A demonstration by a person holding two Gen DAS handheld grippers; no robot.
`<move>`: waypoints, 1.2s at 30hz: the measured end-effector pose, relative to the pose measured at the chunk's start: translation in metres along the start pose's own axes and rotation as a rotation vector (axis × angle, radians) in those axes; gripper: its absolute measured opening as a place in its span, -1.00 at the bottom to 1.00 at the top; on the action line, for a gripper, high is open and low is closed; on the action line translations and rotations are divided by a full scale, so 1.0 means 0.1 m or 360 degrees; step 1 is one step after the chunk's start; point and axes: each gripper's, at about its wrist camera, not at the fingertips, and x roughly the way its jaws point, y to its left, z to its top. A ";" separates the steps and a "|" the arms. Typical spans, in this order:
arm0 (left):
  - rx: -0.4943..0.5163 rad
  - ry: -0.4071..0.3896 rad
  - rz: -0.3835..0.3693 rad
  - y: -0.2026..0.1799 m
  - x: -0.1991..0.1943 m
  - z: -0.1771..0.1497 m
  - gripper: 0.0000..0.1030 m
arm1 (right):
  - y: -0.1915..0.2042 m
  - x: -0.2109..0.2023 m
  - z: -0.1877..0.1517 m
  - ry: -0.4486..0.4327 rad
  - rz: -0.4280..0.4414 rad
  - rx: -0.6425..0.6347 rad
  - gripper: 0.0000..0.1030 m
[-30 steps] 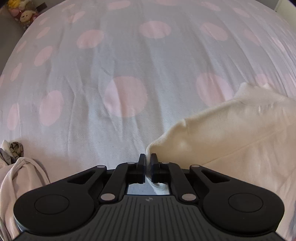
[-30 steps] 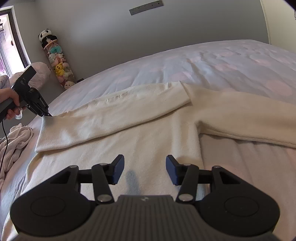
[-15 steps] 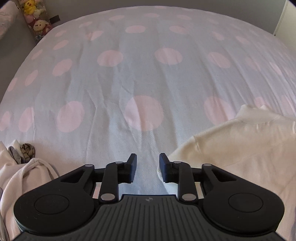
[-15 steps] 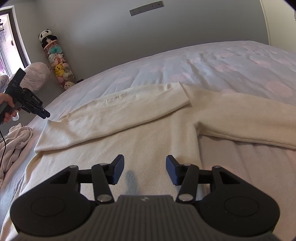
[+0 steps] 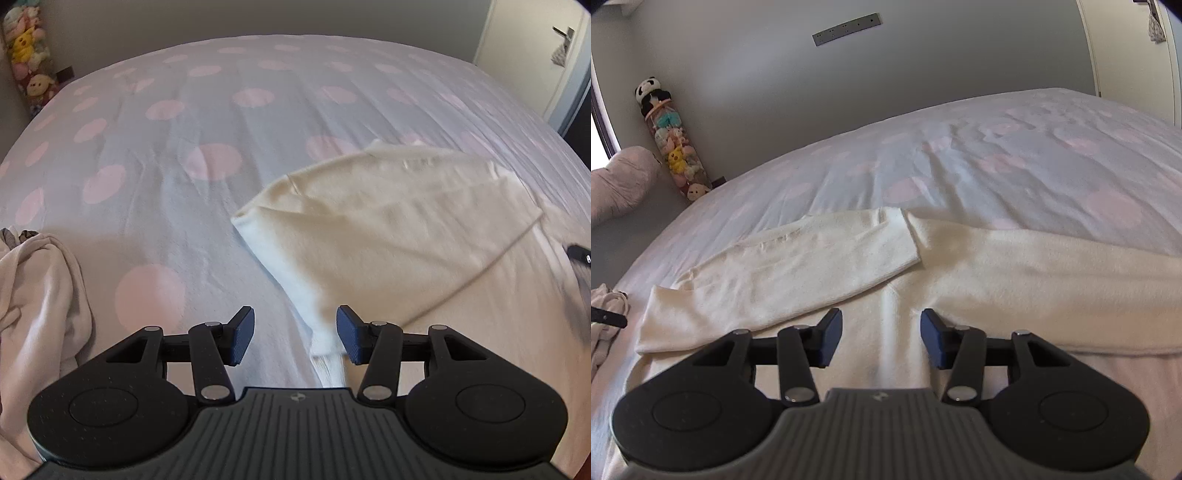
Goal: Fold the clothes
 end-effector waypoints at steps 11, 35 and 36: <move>0.0128 -0.0019 0.0025 -0.14 0.31 -0.36 -0.12 | -0.05 0.20 0.27 0.0062 -0.0034 -0.0187 -0.12; -0.0161 -0.0115 -0.0030 0.08 0.22 -0.39 -0.87 | 0.05 0.33 0.40 0.0071 -0.0032 0.0066 -0.89; -0.0175 -0.0107 -0.0029 0.10 0.24 -0.40 -0.87 | 0.03 0.32 0.34 0.0090 -0.0047 0.0077 -0.89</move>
